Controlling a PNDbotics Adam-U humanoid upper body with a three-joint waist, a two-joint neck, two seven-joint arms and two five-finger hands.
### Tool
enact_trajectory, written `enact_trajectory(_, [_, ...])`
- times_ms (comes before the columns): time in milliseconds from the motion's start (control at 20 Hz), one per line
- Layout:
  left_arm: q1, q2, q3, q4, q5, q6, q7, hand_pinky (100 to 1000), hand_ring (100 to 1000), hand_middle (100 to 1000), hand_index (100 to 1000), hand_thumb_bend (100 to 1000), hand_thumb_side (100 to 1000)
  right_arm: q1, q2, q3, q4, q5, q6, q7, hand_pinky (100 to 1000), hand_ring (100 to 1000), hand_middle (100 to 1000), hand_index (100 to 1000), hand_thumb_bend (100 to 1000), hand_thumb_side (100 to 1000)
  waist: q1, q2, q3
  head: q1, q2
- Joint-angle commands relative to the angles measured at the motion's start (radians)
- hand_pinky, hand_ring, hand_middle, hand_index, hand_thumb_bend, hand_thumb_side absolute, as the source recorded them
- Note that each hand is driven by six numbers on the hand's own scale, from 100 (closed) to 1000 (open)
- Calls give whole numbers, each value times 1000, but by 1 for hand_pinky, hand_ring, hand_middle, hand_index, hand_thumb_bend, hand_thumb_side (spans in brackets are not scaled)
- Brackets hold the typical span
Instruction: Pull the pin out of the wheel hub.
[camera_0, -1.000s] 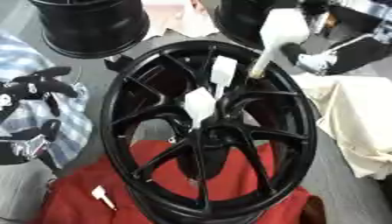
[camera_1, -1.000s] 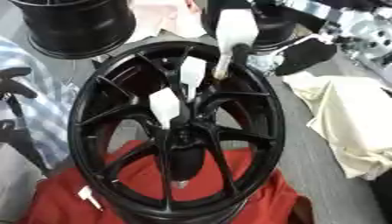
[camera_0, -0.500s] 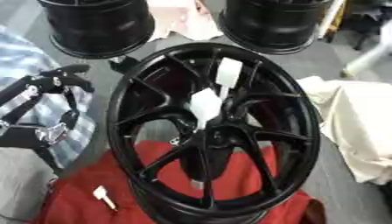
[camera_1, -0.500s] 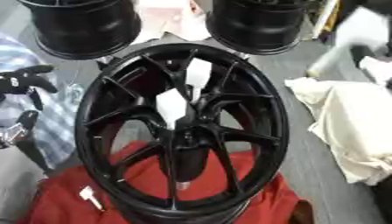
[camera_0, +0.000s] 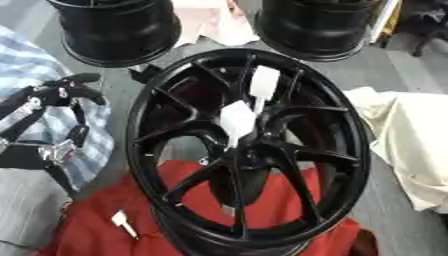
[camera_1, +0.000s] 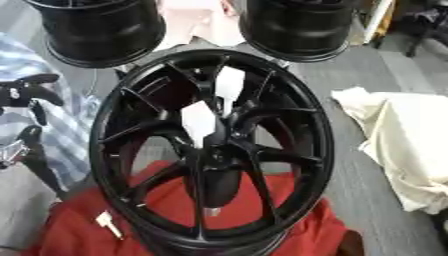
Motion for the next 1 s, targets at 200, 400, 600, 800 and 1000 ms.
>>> enact_trajectory(200, [6,18,26,-5,-6,-347,-348,482,1000,706,860,100,400,-55,137,17,-1,-67,86,-240,787,881,1000,948,597,462,10,-15,-1,-2,-1])
enact_trajectory(400, [10,16,27,-4,-5,-347,-348,483,1000,706,860,100,400,-87,147,49,32,-73,67,-283,778,868,989,939,580,462,15,-20,4,-6,-1])
enact_trajectory(600, [9,13,25,-2,-5,-347,-348,483,1000,706,860,100,402,-105,134,78,19,-55,50,-255,757,840,951,925,513,449,15,-21,10,-6,-1])
enact_trajectory(800, [10,7,19,1,-11,-347,-348,483,1000,706,860,100,407,-126,112,109,-10,-27,32,-195,750,831,943,926,494,454,16,-22,15,-2,-1])
enact_trajectory(1000, [8,5,17,0,-10,-347,-348,482,1000,706,859,100,405,-148,88,137,-12,-5,-37,-154,747,822,932,927,465,453,17,-21,20,0,-1])
